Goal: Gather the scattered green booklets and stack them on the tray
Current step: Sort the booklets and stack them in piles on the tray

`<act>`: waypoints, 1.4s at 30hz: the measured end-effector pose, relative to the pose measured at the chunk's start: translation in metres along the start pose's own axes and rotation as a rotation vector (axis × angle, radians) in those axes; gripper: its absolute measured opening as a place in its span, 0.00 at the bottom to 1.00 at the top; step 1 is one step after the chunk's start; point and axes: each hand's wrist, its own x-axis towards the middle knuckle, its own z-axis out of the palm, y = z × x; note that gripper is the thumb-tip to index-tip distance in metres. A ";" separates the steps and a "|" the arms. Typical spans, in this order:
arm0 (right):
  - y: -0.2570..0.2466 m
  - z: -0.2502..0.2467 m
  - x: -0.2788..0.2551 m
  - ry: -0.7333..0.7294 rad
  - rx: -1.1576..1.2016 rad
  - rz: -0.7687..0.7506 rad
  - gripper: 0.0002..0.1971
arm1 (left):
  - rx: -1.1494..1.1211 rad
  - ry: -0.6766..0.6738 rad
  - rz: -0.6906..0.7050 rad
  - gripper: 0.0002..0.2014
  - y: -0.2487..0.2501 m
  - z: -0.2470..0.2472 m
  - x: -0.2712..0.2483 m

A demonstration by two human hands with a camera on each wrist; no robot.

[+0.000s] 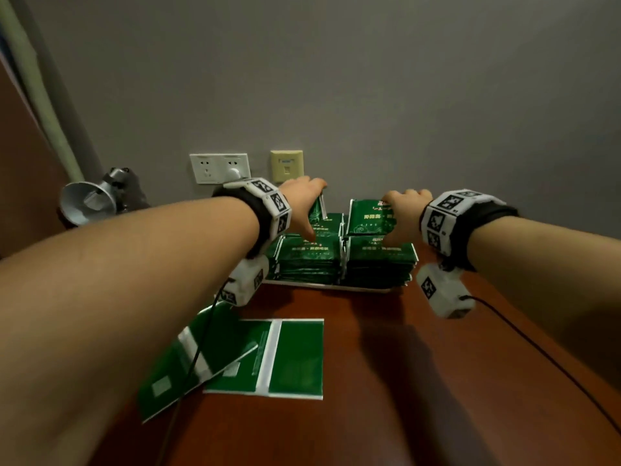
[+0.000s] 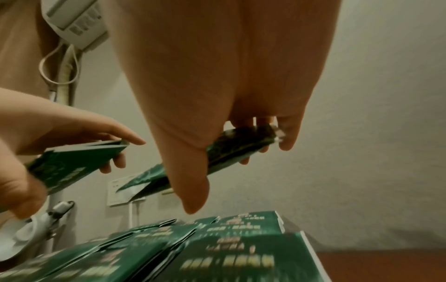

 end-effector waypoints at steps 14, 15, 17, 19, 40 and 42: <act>0.009 0.018 0.169 -0.142 -0.033 -0.098 0.38 | 0.143 -0.270 0.020 0.52 -0.026 0.041 0.176; 0.007 0.021 0.177 -0.151 -0.040 -0.108 0.36 | 0.155 -0.286 0.029 0.50 -0.027 0.045 0.184; 0.004 0.025 0.190 -0.179 -0.048 -0.134 0.32 | 0.174 -0.311 0.047 0.47 -0.028 0.051 0.196; 0.003 0.028 0.200 -0.208 -0.073 -0.138 0.31 | 0.194 -0.329 0.056 0.45 -0.028 0.055 0.204; -0.029 -0.006 0.108 -0.170 -0.149 -0.245 0.37 | 0.224 -0.283 0.034 0.43 -0.011 0.017 0.119; -0.042 -0.008 0.078 -0.149 -0.109 -0.291 0.37 | 0.202 -0.268 0.013 0.42 -0.010 0.016 0.088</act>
